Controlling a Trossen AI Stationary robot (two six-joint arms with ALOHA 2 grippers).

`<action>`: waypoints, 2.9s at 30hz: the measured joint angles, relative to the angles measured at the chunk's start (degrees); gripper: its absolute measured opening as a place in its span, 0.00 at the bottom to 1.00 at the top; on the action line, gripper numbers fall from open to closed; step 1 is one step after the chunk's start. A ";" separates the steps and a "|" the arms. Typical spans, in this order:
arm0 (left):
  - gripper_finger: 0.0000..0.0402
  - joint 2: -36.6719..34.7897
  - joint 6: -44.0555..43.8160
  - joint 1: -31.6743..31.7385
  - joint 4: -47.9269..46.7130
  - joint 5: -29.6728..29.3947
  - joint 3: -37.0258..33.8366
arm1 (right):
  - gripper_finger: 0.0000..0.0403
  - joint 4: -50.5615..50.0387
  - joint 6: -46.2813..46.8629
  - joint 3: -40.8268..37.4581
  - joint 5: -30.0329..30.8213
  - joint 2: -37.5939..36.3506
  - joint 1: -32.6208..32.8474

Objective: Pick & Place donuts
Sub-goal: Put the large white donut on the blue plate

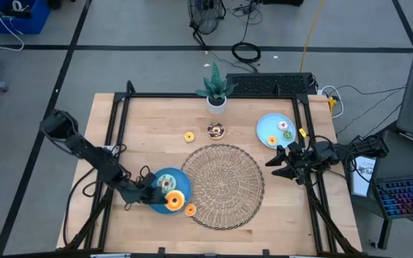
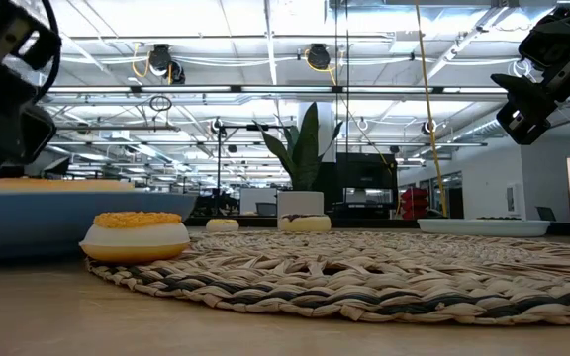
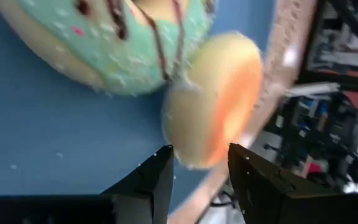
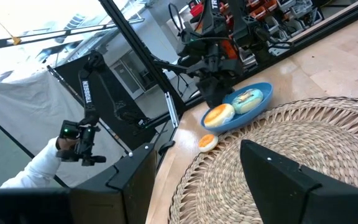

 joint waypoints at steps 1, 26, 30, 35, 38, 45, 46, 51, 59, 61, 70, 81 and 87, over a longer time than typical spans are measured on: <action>0.38 0.45 1.05 0.00 1.77 -0.07 -0.01 | 0.55 0.01 0.00 0.00 -0.02 0.00 -0.01; 0.38 1.54 49.56 12.11 -12.69 -2.89 24.53 | 0.55 0.01 0.00 0.00 -0.02 0.00 0.00; 0.38 5.40 53.59 15.68 -19.57 -7.57 33.00 | 0.54 0.01 0.00 0.00 -0.01 -0.02 0.00; 0.38 11.86 53.65 19.78 -30.49 0.58 38.27 | 0.55 0.01 0.00 0.00 -0.02 0.00 -0.02; 0.38 14.91 50.97 20.70 -36.39 3.38 40.14 | 0.54 0.10 0.00 -0.01 -0.02 -0.02 -0.01; 0.38 20.69 53.59 20.51 -41.86 4.12 41.04 | 0.54 0.45 0.00 0.00 -0.11 0.04 -0.02; 0.38 20.96 53.74 20.57 -42.79 4.29 41.04 | 0.54 0.45 0.00 -0.01 -0.11 0.06 0.00; 0.38 21.79 51.57 20.72 -46.69 6.18 41.04 | 0.54 0.47 0.00 0.00 -0.11 0.07 0.00; 0.38 21.74 41.45 20.48 -52.75 15.17 41.02 | 0.54 0.45 0.00 -0.01 -0.09 0.09 0.00; 0.38 21.74 41.04 20.48 -52.70 16.94 41.02 | 0.54 0.45 0.00 0.00 -0.06 0.09 0.00; 0.38 21.74 41.75 20.48 -48.28 24.60 41.02 | 0.54 0.45 0.00 0.00 -0.06 0.11 -0.01; 0.38 21.72 39.12 19.71 -48.27 28.11 41.00 | 0.54 0.45 0.00 0.00 -0.04 0.11 0.00; 0.38 21.72 36.45 19.34 -54.12 29.87 40.97 | 0.54 0.45 0.00 -0.01 -0.04 0.11 0.00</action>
